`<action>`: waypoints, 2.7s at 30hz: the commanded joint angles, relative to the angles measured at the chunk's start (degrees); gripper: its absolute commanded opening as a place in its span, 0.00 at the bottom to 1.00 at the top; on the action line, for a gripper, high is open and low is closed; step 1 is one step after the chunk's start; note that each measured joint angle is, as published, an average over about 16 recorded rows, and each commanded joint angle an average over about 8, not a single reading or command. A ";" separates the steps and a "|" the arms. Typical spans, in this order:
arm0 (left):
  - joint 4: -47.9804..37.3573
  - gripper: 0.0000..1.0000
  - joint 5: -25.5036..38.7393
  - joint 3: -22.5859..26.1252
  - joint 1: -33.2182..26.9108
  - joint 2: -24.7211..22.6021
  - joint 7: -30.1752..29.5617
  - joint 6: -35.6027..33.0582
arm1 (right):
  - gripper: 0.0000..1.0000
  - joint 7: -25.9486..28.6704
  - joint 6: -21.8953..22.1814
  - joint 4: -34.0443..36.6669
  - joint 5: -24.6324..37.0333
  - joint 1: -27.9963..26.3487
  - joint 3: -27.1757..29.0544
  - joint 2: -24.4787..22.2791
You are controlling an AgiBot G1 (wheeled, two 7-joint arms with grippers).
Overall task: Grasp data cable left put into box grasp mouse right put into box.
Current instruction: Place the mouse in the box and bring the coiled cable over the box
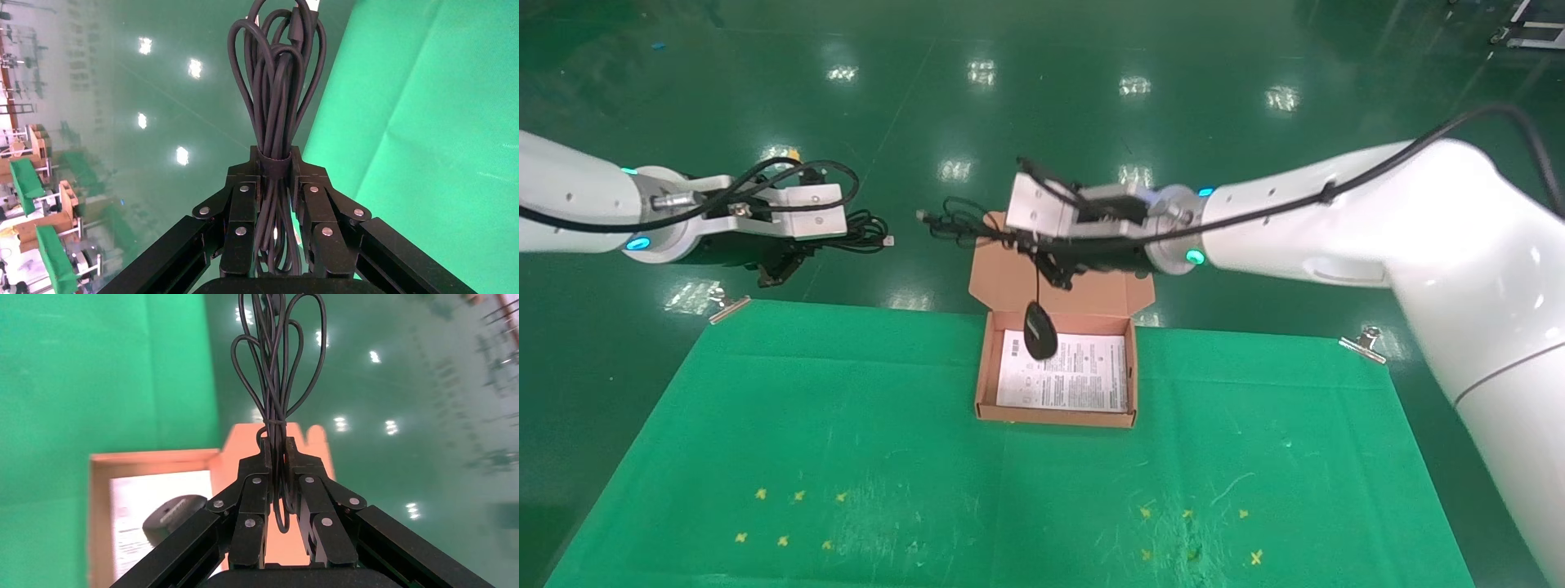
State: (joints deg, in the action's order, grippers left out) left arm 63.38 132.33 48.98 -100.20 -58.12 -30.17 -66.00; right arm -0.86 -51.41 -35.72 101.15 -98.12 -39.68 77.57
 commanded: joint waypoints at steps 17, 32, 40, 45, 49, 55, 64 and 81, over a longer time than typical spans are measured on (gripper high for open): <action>1.01 0.00 0.40 0.02 0.27 0.23 -0.79 -0.26 | 0.20 10.77 4.78 8.73 -3.33 3.63 -9.59 0.56; 1.22 0.00 -0.07 0.15 0.99 -0.37 -0.60 0.11 | 1.00 14.04 6.15 8.44 -4.14 3.94 -12.84 -0.76; -1.29 0.00 -1.37 0.66 3.87 -3.72 1.11 4.39 | 1.00 13.85 5.35 5.55 -4.80 3.88 -12.67 -4.22; -5.43 0.00 -1.78 1.20 6.37 -7.74 3.89 10.73 | 1.00 13.83 5.33 4.11 -4.85 3.06 -12.02 -8.13; -10.72 0.00 -2.52 1.79 7.86 -11.81 7.66 16.47 | 1.00 14.22 5.27 3.06 -4.28 2.31 -11.82 -11.34; -20.33 0.00 -5.72 2.64 8.94 -17.70 15.37 23.95 | 1.00 15.33 4.50 0.90 -3.61 1.66 -11.67 -15.57; -26.15 0.00 -16.92 7.30 10.72 -20.36 26.39 30.76 | 1.00 18.01 3.34 -3.90 -3.30 1.78 -11.25 -20.95; -25.53 0.78 -32.23 19.85 9.42 -20.66 29.96 34.96 | 1.00 22.90 2.26 -10.29 -1.47 2.25 -11.44 -26.44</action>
State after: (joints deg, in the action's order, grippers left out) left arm 37.84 100.76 68.24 -90.64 -78.77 -0.06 -31.01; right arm 21.69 -49.15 -45.73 99.48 -95.89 -51.06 51.29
